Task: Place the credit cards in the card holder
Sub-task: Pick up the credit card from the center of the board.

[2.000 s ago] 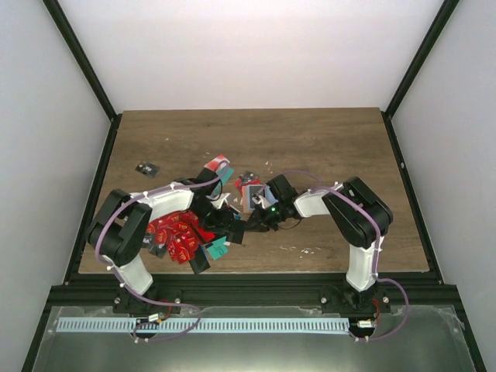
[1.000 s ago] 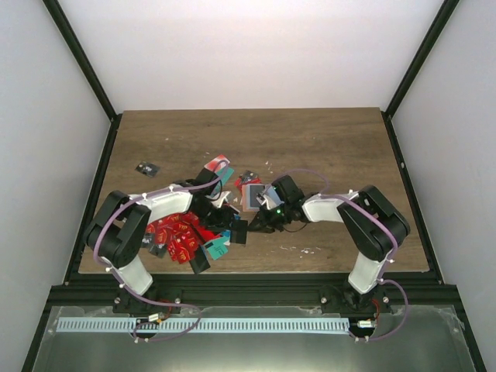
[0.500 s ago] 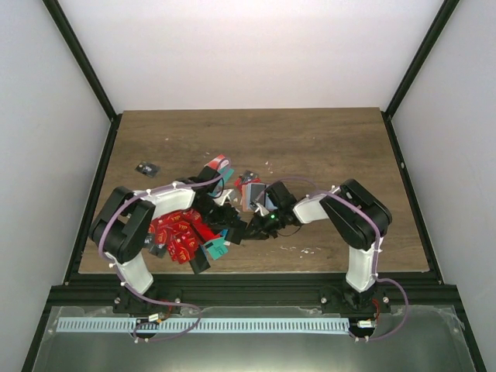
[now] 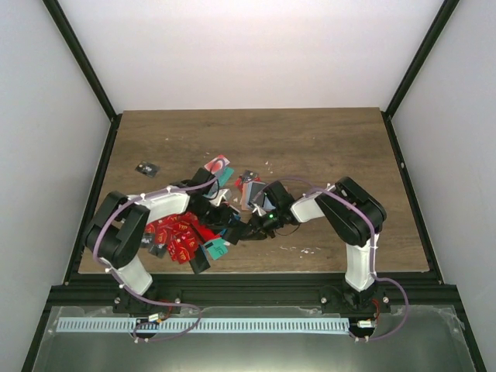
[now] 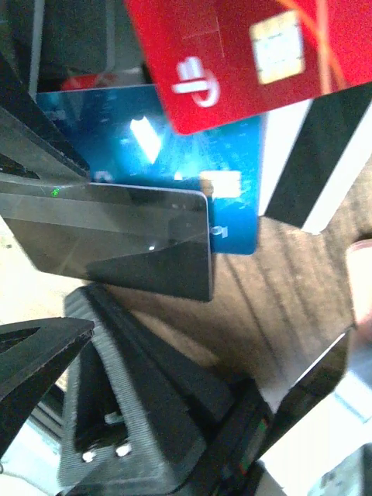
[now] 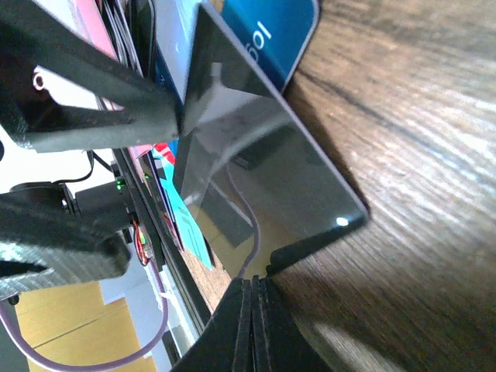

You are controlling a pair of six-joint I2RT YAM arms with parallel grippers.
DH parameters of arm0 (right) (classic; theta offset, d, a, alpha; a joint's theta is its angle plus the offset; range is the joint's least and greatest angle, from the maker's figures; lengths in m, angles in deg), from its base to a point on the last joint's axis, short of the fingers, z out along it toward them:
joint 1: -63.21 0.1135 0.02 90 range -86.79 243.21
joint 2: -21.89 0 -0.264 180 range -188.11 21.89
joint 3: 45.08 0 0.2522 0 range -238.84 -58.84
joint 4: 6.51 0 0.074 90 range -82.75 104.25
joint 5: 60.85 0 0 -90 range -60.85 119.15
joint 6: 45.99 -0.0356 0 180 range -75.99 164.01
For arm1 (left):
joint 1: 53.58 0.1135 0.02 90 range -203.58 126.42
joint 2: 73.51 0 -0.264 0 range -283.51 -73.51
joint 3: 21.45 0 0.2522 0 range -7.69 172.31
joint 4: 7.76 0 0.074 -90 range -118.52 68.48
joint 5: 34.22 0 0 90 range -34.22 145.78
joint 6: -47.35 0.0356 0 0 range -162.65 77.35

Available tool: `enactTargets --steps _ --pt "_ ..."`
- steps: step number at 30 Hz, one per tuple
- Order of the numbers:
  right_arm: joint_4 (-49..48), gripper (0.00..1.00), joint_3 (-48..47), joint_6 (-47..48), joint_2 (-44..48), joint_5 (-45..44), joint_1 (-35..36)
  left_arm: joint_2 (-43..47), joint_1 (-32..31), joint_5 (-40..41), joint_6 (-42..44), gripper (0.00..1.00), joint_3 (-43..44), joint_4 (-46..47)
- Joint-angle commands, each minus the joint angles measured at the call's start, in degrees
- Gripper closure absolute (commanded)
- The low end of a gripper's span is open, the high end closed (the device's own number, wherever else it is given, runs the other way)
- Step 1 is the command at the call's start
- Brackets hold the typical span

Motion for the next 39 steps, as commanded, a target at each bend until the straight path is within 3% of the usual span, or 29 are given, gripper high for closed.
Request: enactTargets --steps 1,4,11,14,20,25,39 --pt "0.6 0.99 -0.4 1.0 -1.7 -7.1 0.7 5.7 -0.9 -7.5 -1.6 0.51 -1.1 -2.7" --pt "-0.2 0.99 -1.4 1.4 -2.1 -5.8 0.7 9.4 -0.9 -3.7 -2.6 0.51 0.3 -6.3" --pt "0.7 0.99 -4.0 2.4 -0.4 -4.1 0.7 15.1 1.0 14.4 -6.5 0.49 2.1 -17.6" --pt "0.6 0.95 -4.2 1.9 1.6 -3.0 0.9 17.5 3.0 18.8 -7.0 0.49 1.5 -19.5" --pt "0.8 0.85 -7.9 0.4 2.3 -2.0 3.1 18.6 10.7 20.9 -6.1 0.45 -0.4 -22.1" --pt "-0.2 0.73 -11.8 -1.2 0.4 -1.9 5.1 20.7 11.6 17.1 -7.8 0.41 -4.3 -19.6" --pt "4.0 0.66 -22.2 -0.4 -9.3 -2.6 7.2 14.9 12.2 20.5 -10.7 0.79 -6.3 -15.2"
